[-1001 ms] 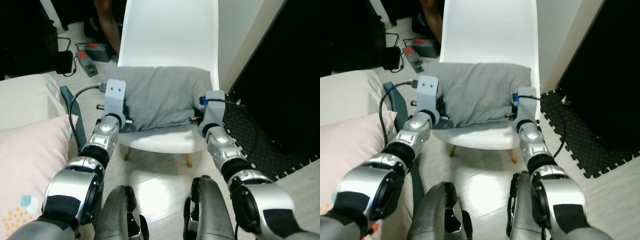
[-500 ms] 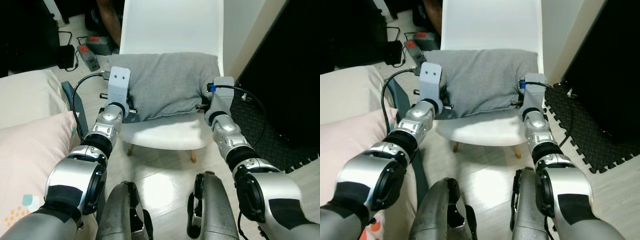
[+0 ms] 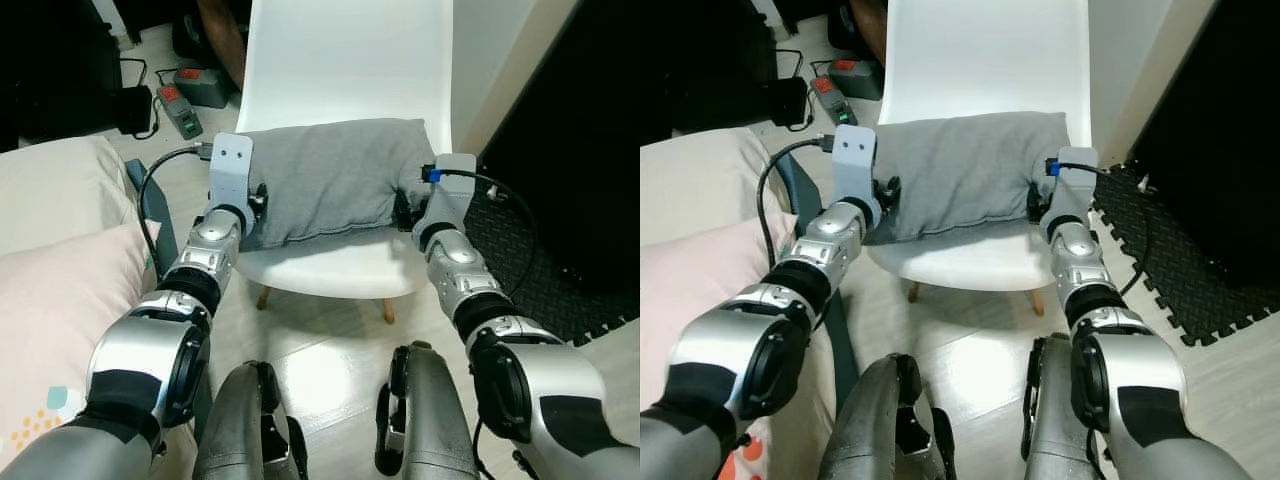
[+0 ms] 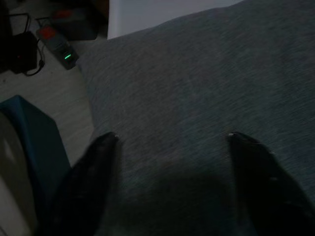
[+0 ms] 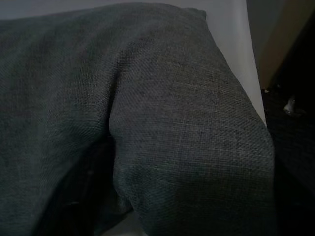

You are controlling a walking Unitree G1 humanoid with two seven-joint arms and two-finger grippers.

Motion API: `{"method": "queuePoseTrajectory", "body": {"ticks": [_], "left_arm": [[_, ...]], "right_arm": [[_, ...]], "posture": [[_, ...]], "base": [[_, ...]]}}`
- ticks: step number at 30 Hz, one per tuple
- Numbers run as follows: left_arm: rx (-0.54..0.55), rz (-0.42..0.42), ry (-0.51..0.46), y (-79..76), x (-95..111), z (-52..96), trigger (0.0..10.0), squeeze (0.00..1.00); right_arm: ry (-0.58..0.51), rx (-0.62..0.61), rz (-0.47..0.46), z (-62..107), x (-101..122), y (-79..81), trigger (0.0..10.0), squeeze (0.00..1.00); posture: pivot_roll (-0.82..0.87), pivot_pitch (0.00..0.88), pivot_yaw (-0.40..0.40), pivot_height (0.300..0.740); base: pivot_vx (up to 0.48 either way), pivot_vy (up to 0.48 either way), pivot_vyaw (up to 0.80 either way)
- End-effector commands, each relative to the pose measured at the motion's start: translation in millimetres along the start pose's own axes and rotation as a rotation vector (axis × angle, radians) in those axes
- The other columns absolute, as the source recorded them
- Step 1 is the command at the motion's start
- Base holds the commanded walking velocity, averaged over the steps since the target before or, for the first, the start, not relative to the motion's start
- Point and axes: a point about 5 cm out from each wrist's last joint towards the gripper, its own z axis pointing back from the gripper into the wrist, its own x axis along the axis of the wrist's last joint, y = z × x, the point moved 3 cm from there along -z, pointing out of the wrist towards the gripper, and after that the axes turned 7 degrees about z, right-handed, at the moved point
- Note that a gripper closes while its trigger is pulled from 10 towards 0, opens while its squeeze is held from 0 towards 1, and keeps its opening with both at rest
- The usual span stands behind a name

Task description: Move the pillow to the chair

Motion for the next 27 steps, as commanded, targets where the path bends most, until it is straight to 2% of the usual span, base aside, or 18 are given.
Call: {"method": "queuePoseTrajectory", "body": {"ticks": [1, 9, 11, 13, 14, 15, 16, 17, 18, 19, 20, 22, 26, 27], "left_arm": [[-0.002, -0.011, 0.02, 2.0, -6.0, 1.2, 10.0, 1.0], [-0.012, -0.004, 0.011, 3.7, -3.7, 1.1, 10.0, 1.0], [0.004, -0.019, 0.009, 7.3, -3.1, 1.2, 10.0, 1.0], [0.048, -0.027, -0.029, 21.9, 0.5, 3.3, 10.0, 1.0], [0.048, -0.027, -0.029, 21.9, 0.5, 3.3, 10.0, 1.0], [0.071, -0.013, -0.056, 30.8, 3.4, 4.8, 10.0, 0.0], [0.101, 0.011, -0.09, 44.2, 6.2, 7.8, 10.0, 0.0], [0.101, 0.011, -0.09, 44.2, 6.2, 7.8, 10.0, 0.0], [0.125, 0.02, -0.113, 55.8, 7.2, 11.1, 10.0, 0.0], [0.176, -0.003, -0.145, 81.4, 5.1, 20.3, 10.0, 0.0], [0.19, -0.024, -0.151, 90.4, 2.9, 24.5, 10.0, 0.0], [0.198, -0.076, -0.137, 101.4, -4.9, 31.1, 10.0, 0.0], [0.201, -0.122, -0.106, 109.8, -19.3, 39.3, 10.0, 0.0], [0.206, -0.158, -0.093, 113.8, -27.1, 44.2, 10.0, 0.0]], "right_arm": [[-0.003, 0.02, -0.013, 0.6, -1.6, 6.7, 10.0, 1.0], [-0.024, 0.034, -0.02, 1.1, -0.1, 6.1, 10.0, 1.0], [-0.026, 0.026, -0.028, 1.1, 0.2, 4.1, 10.0, 1.0], [-0.035, 0.009, -0.042, 1.8, 0.2, -0.6, 10.0, 1.0], [-0.035, 0.009, -0.042, 1.8, 0.2, -0.6, 10.0, 1.0], [-0.053, 0.008, -0.051, 2.3, 2.1, -2.0, 10.0, 0.0], [-0.083, 0.01, -0.09, 3.4, 4.1, -3.3, 10.0, 0.0], [-0.083, 0.01, -0.09, 3.4, 4.1, -3.3, 10.0, 0.0], [-0.109, 0.012, -0.132, 4.8, 5.0, -4.4, 10.0, 0.0], [-0.153, 0.028, -0.176, 9.9, 2.1, -4.8, 10.0, 0.0], [-0.162, 0.037, -0.181, 12.8, -1.4, -4.3, 10.0, 0.0], [-0.166, 0.055, -0.178, 18.2, -9.7, -2.1, 10.0, 0.0], [-0.164, 0.061, -0.176, 24.3, -19.5, -0.3, 10.0, 0.0], [-0.161, 0.063, -0.18, 27.0, -23.8, 0.7, 10.0, 0.0]], "posture": [[0.0, 0.417, 0.103, 0.591], [-0.01, 0.398, 0.098, 0.591], [-0.01, 0.394, 0.096, 0.591], [-0.02, 0.359, 0.094, 0.591], [-0.02, 0.359, 0.094, 0.591], [-0.02, 0.359, 0.094, 0.591], [-0.03, 0.329, 0.089, 0.591], [-0.03, 0.329, 0.089, 0.591], [-0.03, 0.31, 0.087, 0.591], [-0.02, 0.273, 0.079, 0.591], [-0.02, 0.253, 0.075, 0.591], [-0.02, 0.228, 0.071, 0.591], [-0.03, 0.211, 0.066, 0.591], [-0.03, 0.192, 0.064, 0.591]], "base": [[0.0, 0.0, 0.0], [0.0, 0.0, 0.0], [0.0, 0.0, 0.0], [0.0, 0.0, 0.0], [0.0, 0.0, 0.0], [0.0, 0.0, 0.0], [0.0, 0.0, 0.0], [0.0, 0.0, 0.0], [0.0, 0.0, 0.0], [0.0, 0.0, 0.0], [0.0, 0.0, 0.0], [0.0, 0.0, 0.0], [0.0, 0.0, 0.0], [0.0, 0.0, 0.0]]}}
